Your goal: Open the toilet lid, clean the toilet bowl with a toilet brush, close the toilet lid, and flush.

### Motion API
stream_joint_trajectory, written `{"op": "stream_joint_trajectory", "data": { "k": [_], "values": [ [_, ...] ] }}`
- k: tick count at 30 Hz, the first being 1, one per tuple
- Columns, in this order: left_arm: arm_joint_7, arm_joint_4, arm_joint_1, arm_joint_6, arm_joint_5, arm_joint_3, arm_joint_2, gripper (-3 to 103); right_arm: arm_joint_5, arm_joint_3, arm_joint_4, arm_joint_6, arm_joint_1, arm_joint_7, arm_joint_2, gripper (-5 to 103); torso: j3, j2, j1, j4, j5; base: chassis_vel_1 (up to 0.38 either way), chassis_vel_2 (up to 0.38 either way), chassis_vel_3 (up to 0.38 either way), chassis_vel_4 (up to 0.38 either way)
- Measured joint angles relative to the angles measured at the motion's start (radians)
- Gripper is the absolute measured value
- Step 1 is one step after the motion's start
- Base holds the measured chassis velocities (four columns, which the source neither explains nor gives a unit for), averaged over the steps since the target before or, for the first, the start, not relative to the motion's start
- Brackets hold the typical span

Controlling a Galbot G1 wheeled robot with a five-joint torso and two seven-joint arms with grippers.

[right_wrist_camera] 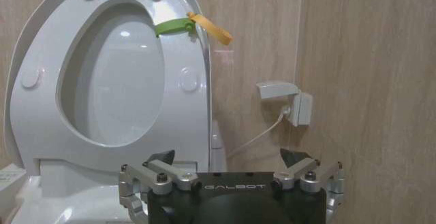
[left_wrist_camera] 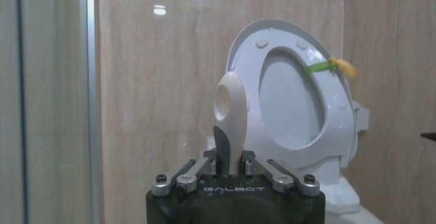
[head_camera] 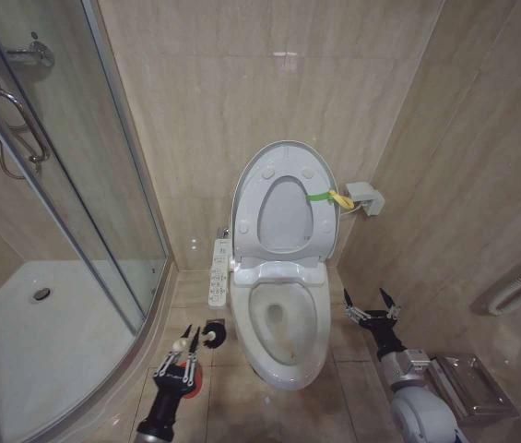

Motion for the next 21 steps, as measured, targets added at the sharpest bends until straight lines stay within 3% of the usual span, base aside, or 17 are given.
{"op": "stream_joint_trajectory", "data": {
  "k": [5, 8, 12, 21],
  "values": [
    [0.033, 0.005, 0.017, -0.023, -0.026, -0.019, 0.027, 19, 0.0, 0.0, 0.0, 0.0, 0.0, 0.0, 0.0, 100, 0.0, 0.0, 0.0, -0.0001, 0.0, 0.0, 0.0, 0.0, 0.0],
    [0.099, 0.022, 0.018, -0.05, -0.056, -0.038, 0.044, 19, 0.0, 0.0, 0.0, 0.0, 0.0, 0.0, 0.0, 100, 0.0, 0.0, 0.0, -0.0001, 0.0, 0.0, 0.0, 0.0, 0.0],
    [0.137, 0.044, 0.01, -0.055, -0.117, -0.059, 0.057, 19, 0.0, 0.0, 0.0, 0.0, 0.0, 0.0, 0.0, 100, 0.0, 0.0, 0.0, -0.0001, 0.0, 0.0, 0.0, 0.0, 0.0],
    [0.145, 0.085, 0.011, -0.04, -0.192, -0.085, 0.061, 19, 0.0, 0.0, 0.0, 0.0, 0.0, 0.0, 0.0, 100, 0.0, 0.0, 0.0, -0.0001, 0.0001, 0.0, 0.0, 0.0, 0.0]
  ]
}}
